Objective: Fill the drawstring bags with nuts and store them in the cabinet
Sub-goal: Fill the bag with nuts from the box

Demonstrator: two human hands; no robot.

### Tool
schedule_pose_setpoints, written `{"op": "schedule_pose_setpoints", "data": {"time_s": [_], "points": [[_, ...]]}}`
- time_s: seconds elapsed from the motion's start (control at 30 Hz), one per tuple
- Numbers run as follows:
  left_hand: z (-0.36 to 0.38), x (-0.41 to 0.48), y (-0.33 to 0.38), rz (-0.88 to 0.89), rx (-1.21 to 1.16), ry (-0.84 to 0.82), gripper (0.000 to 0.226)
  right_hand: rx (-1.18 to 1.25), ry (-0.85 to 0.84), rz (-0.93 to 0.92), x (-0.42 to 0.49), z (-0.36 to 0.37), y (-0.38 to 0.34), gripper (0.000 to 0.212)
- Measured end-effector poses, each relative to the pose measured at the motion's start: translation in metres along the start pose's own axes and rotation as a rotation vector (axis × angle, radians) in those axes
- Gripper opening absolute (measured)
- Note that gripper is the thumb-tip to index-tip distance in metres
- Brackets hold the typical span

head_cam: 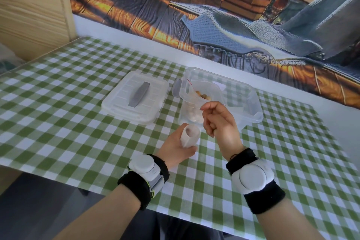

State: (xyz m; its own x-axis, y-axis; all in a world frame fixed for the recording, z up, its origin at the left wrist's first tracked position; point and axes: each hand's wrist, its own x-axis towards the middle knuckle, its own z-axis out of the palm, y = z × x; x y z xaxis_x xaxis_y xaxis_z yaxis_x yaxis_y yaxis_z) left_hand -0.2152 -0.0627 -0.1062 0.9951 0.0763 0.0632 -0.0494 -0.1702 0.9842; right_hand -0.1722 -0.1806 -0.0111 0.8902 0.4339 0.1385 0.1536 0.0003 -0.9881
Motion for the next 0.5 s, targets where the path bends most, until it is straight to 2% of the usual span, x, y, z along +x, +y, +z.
{"op": "schedule_pose_setpoints", "data": {"time_s": [0.13, 0.3, 0.5], "points": [[0.001, 0.001, -0.002, -0.008, 0.017, -0.014, 0.032, 0.134, 0.017, 0.048, 0.003, 0.011, 0.003, 0.037], [0.001, 0.000, 0.002, -0.034, 0.003, -0.032, 0.029, 0.079, 0.029, -0.018, 0.001, 0.027, 0.012, 0.035], [-0.001, -0.001, 0.001, -0.015, 0.022, -0.022, 0.037, 0.082, 0.011, -0.057, -0.004, 0.033, 0.012, 0.035]]}}
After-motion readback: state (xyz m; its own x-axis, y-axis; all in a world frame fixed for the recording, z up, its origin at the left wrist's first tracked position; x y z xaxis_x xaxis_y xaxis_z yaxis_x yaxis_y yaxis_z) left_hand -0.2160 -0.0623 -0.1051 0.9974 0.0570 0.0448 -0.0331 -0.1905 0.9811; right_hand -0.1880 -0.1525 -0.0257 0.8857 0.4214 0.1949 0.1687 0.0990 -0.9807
